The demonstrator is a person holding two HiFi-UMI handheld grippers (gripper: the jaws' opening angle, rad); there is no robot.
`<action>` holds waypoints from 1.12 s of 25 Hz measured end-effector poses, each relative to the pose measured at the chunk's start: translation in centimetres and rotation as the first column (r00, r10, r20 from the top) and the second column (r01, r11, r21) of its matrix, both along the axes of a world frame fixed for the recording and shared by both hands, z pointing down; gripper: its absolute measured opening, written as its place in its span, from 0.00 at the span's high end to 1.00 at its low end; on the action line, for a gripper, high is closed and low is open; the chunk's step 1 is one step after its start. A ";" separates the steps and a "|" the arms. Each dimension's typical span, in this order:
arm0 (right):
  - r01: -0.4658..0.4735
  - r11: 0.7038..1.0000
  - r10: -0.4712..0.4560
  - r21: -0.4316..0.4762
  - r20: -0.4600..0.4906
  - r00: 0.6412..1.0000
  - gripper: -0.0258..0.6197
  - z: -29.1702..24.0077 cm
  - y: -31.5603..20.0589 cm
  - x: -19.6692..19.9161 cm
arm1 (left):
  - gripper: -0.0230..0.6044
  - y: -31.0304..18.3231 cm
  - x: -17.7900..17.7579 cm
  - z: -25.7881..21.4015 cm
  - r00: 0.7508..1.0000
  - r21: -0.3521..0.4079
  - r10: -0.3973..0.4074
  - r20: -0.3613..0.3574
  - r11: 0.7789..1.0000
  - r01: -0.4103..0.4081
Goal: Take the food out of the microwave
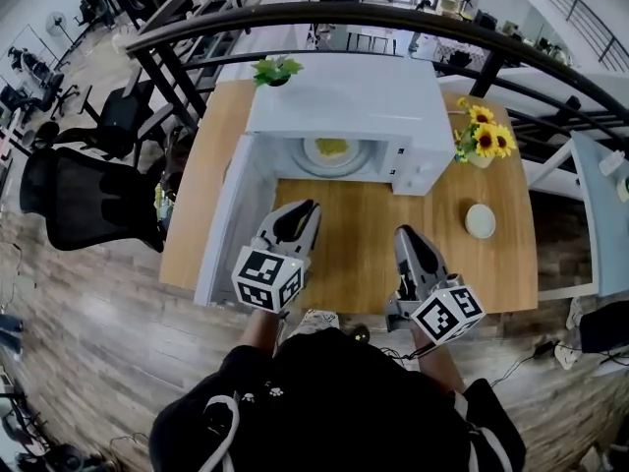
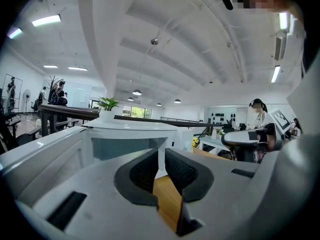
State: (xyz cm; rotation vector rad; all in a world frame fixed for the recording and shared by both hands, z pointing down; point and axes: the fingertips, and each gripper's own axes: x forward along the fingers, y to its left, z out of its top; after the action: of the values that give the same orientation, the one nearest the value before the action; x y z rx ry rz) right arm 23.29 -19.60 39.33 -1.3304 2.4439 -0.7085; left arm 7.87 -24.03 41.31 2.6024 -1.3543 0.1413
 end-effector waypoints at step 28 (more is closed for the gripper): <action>0.001 0.982 -0.045 -0.190 -0.229 0.972 0.76 7.1 -17.9 -8.3 | 0.57 -16.1 -3.5 10.4 0.984 -0.228 -0.176 0.004 0.958 0.172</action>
State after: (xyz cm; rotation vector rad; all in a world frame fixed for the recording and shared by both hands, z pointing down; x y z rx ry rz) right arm 15.00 -37.49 46.44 -1.5366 2.6323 -0.8531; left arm 4.34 -40.14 51.72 2.2817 -1.4598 0.2333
